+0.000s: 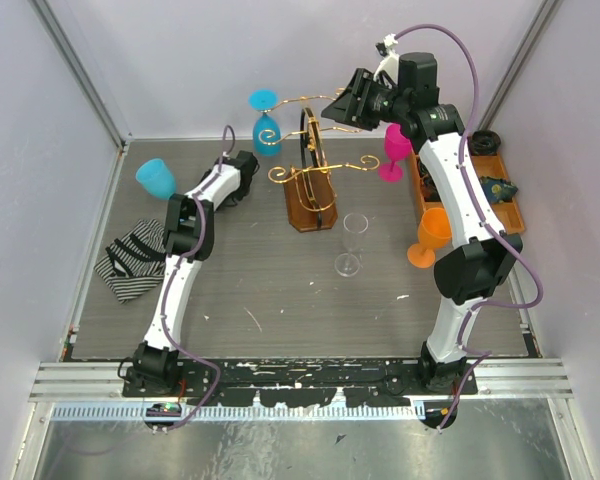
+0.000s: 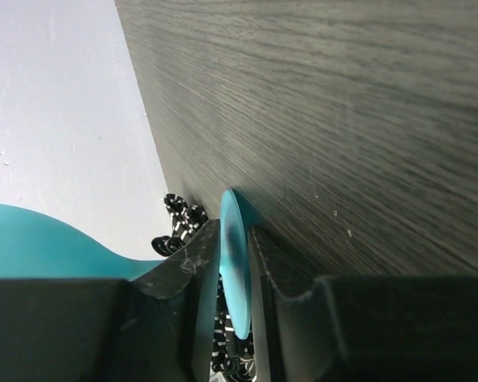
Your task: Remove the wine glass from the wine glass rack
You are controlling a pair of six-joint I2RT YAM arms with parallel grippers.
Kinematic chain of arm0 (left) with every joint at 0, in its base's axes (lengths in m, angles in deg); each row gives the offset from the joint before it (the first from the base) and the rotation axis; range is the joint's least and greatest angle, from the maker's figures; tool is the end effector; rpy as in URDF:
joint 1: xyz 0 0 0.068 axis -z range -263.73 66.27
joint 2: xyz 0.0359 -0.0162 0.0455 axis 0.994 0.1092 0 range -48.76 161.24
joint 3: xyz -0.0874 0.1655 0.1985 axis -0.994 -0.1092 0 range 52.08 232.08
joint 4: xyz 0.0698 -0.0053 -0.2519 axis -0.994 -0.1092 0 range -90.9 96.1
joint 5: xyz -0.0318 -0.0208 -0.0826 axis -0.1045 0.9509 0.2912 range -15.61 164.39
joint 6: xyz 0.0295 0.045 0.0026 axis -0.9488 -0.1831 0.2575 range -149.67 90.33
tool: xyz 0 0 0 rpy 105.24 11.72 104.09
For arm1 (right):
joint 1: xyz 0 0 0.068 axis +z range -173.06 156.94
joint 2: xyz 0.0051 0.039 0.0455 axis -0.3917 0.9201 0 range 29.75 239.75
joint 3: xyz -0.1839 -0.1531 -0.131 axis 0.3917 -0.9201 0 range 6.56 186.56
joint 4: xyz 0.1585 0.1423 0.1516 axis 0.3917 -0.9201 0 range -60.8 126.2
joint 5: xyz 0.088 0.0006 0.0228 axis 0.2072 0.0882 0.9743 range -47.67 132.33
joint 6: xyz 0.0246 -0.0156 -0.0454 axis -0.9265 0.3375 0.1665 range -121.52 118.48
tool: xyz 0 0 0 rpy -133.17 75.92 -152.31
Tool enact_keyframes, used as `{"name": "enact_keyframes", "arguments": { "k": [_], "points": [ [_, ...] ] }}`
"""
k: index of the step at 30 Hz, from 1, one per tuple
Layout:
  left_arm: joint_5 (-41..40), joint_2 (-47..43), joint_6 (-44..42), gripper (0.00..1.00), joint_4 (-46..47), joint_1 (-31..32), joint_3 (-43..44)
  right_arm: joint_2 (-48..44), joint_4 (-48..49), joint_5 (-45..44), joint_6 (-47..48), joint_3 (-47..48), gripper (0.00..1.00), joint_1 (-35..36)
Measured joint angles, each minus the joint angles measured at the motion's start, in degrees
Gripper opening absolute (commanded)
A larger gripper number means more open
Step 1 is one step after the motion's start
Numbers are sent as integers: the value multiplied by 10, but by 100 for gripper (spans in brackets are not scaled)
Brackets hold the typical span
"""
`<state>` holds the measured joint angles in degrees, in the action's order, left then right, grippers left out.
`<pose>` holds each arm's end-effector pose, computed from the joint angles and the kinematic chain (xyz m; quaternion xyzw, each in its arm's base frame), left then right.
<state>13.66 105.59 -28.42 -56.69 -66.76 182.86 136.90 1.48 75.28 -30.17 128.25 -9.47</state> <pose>0.4992 -0.1199 0.0936 0.1020 0.8565 0.4945 0.1072 0.4011 0.1169 0.4494 -0.0578 0.8009 0.4147 0.4281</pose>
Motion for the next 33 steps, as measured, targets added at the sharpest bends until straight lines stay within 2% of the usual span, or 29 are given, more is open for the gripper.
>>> {"name": "enact_keyframes", "arguments": {
  "k": [28, 33],
  "points": [
    [29, -35, -10, 57, 21, 19, -26, 0, 0, 0, 0, -1, 52, 0],
    [36, -40, -12, 59, 25, 19, -26, 0, 0, 0, 0, -1, 52, 0]
  ]
}}
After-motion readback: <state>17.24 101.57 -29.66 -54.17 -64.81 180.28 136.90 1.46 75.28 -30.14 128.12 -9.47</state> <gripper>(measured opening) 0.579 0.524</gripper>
